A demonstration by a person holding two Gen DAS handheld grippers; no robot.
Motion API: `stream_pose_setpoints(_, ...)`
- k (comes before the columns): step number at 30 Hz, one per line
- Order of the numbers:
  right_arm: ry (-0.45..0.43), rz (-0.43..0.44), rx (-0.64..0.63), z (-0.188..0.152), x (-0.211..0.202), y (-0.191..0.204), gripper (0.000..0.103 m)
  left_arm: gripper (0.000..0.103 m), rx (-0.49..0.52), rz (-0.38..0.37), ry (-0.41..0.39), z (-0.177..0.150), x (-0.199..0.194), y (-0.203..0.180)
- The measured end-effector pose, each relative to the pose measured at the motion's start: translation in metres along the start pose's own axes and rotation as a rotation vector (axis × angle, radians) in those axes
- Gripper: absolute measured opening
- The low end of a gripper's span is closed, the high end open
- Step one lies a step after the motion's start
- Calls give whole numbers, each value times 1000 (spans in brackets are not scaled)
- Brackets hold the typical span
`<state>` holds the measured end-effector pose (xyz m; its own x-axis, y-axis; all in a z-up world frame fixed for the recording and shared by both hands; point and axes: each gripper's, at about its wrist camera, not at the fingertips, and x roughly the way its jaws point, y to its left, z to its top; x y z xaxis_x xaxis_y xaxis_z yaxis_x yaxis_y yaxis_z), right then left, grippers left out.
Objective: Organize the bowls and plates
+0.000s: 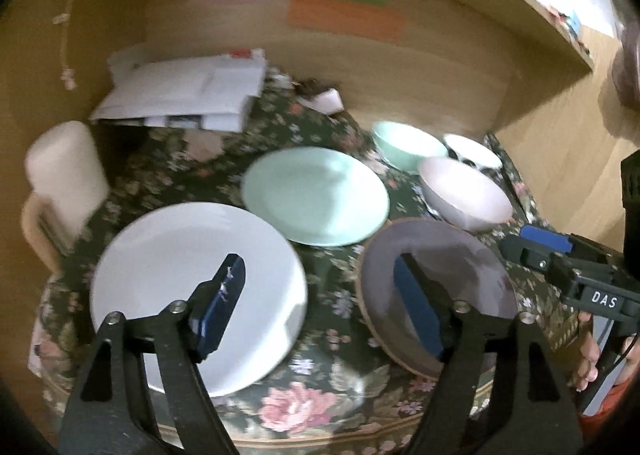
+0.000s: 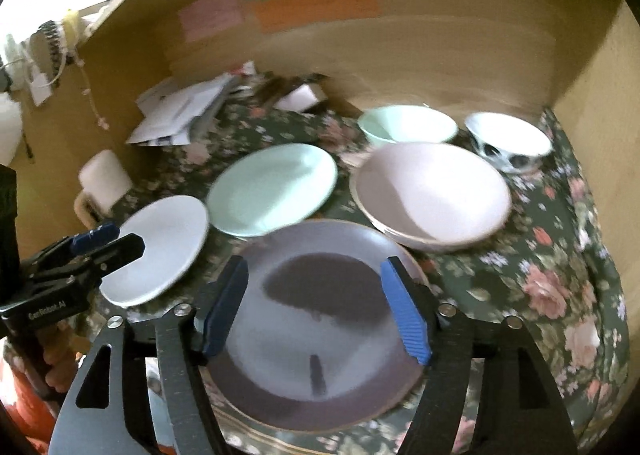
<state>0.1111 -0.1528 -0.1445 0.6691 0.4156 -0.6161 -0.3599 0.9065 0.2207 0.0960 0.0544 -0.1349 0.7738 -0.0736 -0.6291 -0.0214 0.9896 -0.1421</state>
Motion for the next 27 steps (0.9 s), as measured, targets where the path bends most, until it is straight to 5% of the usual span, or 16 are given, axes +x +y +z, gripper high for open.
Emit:
stream_pose_setpoints(11, 33, 110, -67, 13, 35, 46, 70, 81, -96, 131, -8, -7, -16, 60)
stream_pose_setpoints(27, 180, 168, -150, 18, 104, 94, 70, 81, -209, 231, 112, -39, 6, 133)
